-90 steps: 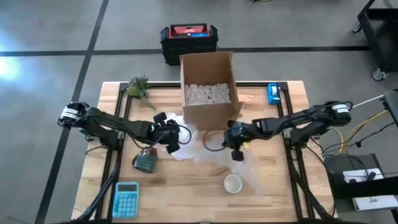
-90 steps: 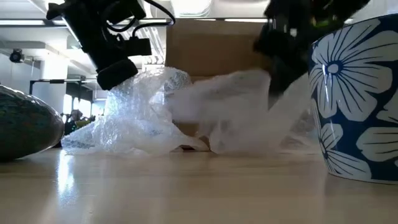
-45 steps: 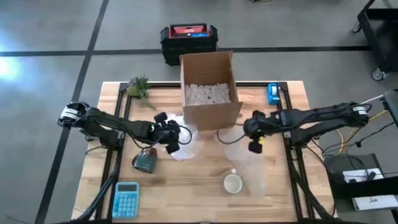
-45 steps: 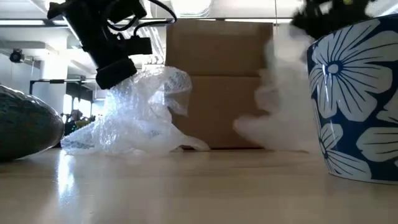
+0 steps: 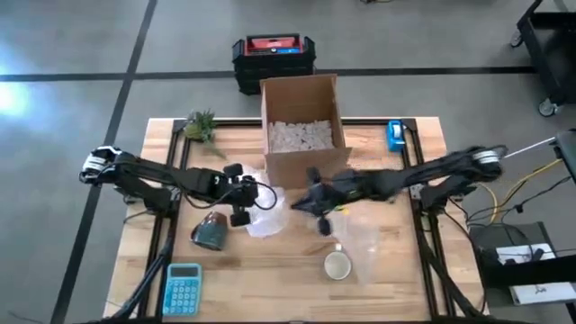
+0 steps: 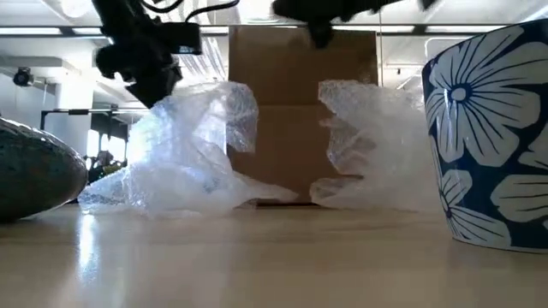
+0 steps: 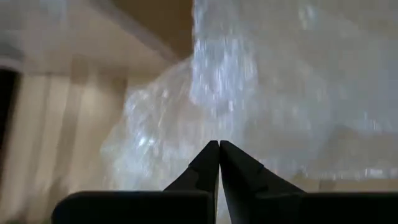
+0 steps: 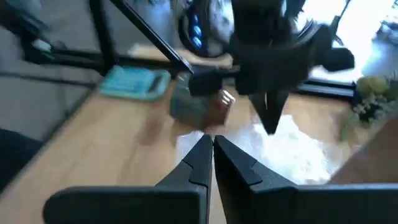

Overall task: Wrap mug
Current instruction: Prepare the left bubble wrap

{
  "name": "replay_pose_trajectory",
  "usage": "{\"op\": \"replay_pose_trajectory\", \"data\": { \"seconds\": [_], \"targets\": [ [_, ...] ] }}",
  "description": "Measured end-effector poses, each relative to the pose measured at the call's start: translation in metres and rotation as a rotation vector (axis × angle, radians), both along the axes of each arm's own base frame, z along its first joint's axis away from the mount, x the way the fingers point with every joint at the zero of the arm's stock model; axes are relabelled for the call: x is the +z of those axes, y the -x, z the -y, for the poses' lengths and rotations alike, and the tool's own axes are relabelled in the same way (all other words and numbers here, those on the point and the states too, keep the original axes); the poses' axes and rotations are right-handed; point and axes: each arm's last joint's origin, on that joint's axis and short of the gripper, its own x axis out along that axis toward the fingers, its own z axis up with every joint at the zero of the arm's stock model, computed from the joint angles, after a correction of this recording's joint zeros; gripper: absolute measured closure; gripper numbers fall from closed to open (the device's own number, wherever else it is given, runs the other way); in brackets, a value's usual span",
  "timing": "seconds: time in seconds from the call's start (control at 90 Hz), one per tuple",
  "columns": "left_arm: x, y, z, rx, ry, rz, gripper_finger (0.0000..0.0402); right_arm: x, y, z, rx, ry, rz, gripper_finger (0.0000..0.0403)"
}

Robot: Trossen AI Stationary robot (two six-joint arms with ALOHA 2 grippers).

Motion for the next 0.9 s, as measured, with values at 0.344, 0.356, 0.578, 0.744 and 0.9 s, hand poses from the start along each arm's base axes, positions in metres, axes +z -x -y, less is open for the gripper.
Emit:
{"op": "replay_pose_trajectory", "data": {
  "seconds": [0.344,0.356,0.578,0.744,0.9],
  "targets": [
    [-0.024,0.020,-0.003,0.002,0.018,0.101,0.0402,-0.053,-0.085,-0.007,-0.076,0.124,-0.341,0.0400],
    [-0.026,0.020,-0.003,0.002,0.022,0.101,0.0402,-0.055,-0.085,-0.007,-0.075,0.127,-0.360,0.0400],
    [-0.067,0.027,-0.003,-0.005,0.075,0.119,0.0402,-0.072,-0.059,-0.006,-0.124,0.173,-0.692,0.0400],
    [-0.082,0.036,-0.007,0.059,0.036,0.087,0.0402,-0.072,-0.034,-0.002,-0.144,0.249,-0.929,0.0400],
    [-0.073,0.032,-0.006,0.065,0.040,0.123,0.0402,-0.059,-0.026,0.000,-0.166,0.289,-0.954,0.0400]
  ]
}}
